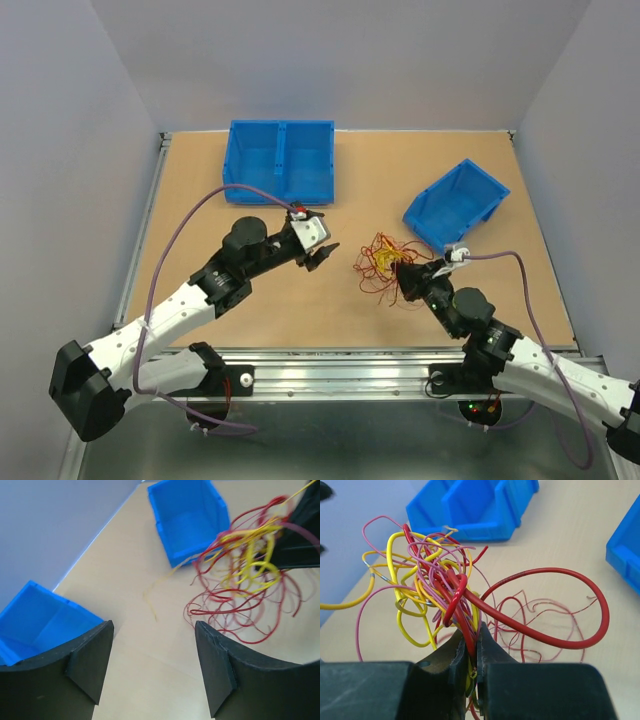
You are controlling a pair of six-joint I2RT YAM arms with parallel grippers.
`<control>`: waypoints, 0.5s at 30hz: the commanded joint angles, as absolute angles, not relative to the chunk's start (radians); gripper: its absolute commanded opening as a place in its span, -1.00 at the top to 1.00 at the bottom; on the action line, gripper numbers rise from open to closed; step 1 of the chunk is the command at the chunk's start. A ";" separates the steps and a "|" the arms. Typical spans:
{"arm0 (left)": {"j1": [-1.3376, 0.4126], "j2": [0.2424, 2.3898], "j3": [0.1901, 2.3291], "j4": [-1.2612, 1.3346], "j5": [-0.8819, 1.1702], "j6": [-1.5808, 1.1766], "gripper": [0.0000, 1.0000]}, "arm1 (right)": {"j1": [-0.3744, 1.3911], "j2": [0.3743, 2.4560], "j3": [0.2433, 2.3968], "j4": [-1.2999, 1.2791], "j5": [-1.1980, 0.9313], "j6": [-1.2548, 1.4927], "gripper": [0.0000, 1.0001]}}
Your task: Untangle the cables
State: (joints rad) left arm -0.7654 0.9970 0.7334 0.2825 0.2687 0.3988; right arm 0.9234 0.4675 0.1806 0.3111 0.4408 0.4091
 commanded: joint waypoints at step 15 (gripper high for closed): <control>-0.827 1.129 0.768 0.258 0.606 0.492 -0.40 | 0.920 0.701 0.284 0.480 0.393 0.471 0.99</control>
